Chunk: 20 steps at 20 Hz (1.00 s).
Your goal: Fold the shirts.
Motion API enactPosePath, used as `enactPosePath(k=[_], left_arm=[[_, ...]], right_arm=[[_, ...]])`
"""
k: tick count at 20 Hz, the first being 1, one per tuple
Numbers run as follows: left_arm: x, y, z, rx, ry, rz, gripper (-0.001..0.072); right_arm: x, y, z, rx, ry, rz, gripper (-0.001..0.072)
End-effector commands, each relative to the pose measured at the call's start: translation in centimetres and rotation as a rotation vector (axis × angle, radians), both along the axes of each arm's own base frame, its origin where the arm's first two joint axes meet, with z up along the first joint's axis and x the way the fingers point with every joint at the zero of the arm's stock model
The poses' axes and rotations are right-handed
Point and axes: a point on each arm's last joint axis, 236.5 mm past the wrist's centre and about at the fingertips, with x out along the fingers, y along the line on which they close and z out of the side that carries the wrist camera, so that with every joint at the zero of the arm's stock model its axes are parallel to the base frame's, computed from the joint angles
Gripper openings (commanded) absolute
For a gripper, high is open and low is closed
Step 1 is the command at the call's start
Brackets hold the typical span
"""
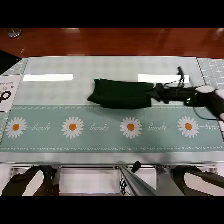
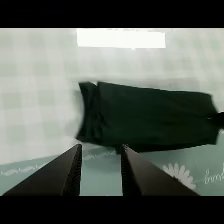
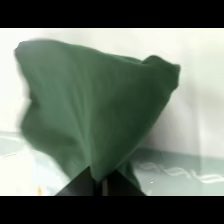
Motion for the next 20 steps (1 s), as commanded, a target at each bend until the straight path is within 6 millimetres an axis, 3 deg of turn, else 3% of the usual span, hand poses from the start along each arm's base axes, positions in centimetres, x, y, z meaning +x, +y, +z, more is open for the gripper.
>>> enactPosePath(k=[1,3,4,7,11,15,18,20], left_arm=[[1.5,-0.4,1.0,-0.017,-0.076,0.017,0.0314],[2.6,-1.1,0.2,-0.035,-0.082,0.011,0.0313],[3.0,-1.6,-0.7,-0.043,-0.069,0.002,0.0313],[3.2,-3.7,-4.0,-0.053,0.012,-0.054,0.0314],[2.1,-7.2,-6.4,-0.056,0.067,-0.161,0.0314],[1.4,-9.4,-6.9,-0.030,0.062,-0.245,0.0313],[2.5,-9.4,-6.3,-0.030,0.013,-0.227,0.0314],[3.6,-9.1,-5.5,-0.041,-0.031,-0.196,0.0313]], right_arm=[[0.0,-5.6,9.2,-0.172,-0.110,-0.046,0.0022],[-0.7,-9.7,14.8,-0.314,-0.179,-0.127,0.0021],[-1.4,-11.7,16.7,-0.378,-0.184,-0.172,0.0022],[-5.1,-17.7,19.3,-0.521,-0.106,-0.283,0.0022],[-11.3,-24.8,17.0,-0.621,0.155,-0.404,0.0021],[-19.6,-31.9,14.9,-0.764,0.471,-0.581,0.0021],[-25.1,-34.1,14.5,-0.802,0.669,-0.661,0.0021],[-27.8,-34.9,14.5,-0.806,0.761,-0.712,0.0021]])
